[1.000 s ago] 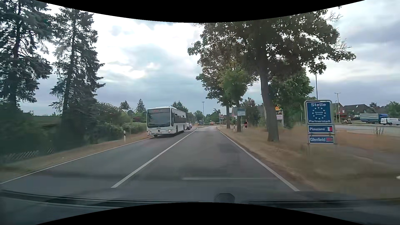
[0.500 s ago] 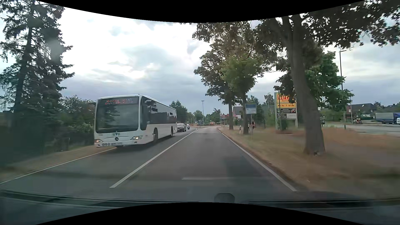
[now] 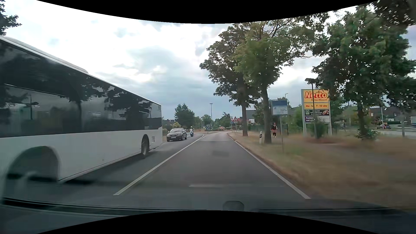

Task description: Follow the waypoints while adhering to traffic rules and regulations

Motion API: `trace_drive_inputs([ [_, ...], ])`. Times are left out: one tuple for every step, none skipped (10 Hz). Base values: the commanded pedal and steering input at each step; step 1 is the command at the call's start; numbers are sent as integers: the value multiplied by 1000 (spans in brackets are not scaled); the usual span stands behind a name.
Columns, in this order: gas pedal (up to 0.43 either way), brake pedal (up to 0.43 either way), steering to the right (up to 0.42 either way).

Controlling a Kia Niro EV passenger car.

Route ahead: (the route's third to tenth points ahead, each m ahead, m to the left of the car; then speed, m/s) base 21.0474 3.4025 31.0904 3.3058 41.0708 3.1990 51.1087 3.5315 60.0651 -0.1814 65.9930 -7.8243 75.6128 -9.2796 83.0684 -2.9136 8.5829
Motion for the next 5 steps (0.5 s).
trace_drive_inputs([
  [0, 0, -11],
  [0, 0, -11],
  [0, 0, -11],
  [0, 0, -10],
  [0, 0, -9],
])
